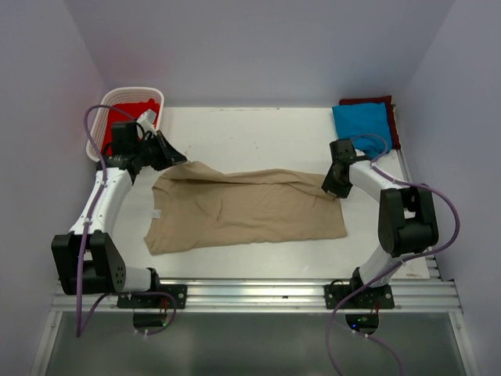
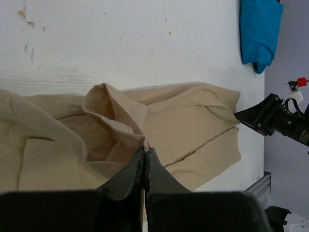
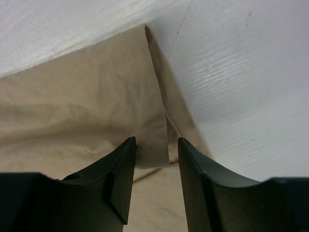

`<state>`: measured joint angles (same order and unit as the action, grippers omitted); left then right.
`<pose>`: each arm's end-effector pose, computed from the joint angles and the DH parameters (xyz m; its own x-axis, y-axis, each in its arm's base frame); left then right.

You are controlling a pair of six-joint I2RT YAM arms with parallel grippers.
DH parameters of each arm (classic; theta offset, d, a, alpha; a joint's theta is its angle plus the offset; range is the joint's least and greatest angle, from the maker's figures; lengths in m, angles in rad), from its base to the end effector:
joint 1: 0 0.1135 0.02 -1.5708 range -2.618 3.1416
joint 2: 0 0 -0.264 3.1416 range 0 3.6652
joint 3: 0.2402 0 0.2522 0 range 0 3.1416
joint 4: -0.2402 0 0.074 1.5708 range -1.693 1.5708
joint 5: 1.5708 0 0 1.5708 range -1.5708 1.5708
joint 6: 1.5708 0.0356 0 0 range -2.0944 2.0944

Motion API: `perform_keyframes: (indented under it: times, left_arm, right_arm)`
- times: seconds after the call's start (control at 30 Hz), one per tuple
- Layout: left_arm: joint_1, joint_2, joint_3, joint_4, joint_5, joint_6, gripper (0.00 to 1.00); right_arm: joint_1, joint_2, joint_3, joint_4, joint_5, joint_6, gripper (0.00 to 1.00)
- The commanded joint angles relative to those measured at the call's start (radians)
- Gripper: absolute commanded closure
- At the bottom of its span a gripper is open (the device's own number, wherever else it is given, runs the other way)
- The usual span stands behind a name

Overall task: Fold and stack the t-shirts
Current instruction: Fold the other side of the tshirt into a rectangle

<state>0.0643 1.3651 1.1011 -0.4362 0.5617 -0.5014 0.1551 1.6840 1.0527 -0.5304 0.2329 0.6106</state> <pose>0.2984 0.0002 0.2988 -0.7331 -0.4548 -0.5056 -0.0003 0.7437 -0.6685 0.3235 0.0423 0.1800 -0.7768 0.4432 -0.4473 0.4709 0.8805 0.0546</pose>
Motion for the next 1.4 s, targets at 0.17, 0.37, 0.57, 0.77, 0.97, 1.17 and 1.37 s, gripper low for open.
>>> perform_keyframes:
  times: [0.17,0.37,0.57,0.77,0.97,1.17,1.37]
  left_arm:
    - [0.008,-0.003,0.023,-0.013,-0.005,0.034,1.0]
    - [0.006,0.006,0.019,-0.01,-0.003,0.027,1.0]
    - [0.008,0.006,0.009,-0.006,0.001,0.024,1.0]
    - [0.006,0.003,0.0,-0.009,-0.002,0.027,1.0]
    - [0.006,0.002,0.002,-0.01,-0.008,0.031,1.0]
    - [0.006,0.005,0.002,-0.01,-0.013,0.034,1.0]
    - [0.008,0.012,0.0,-0.01,-0.006,0.034,1.0]
  right_arm:
    - [0.001,-0.038,-0.091,0.05,-0.053,0.023,0.58]
    - [0.003,-0.102,-0.184,0.063,-0.078,0.023,0.59]
    - [0.003,-0.106,-0.158,0.049,-0.067,0.0,0.59]
    - [0.003,-0.101,-0.069,0.023,-0.053,-0.015,0.62]
    - [0.003,-0.043,-0.034,0.026,-0.064,-0.014,0.67]
    - [0.003,-0.047,-0.046,0.026,-0.057,-0.003,0.69]
    - [0.003,-0.083,-0.062,0.0,-0.041,-0.002,0.68]
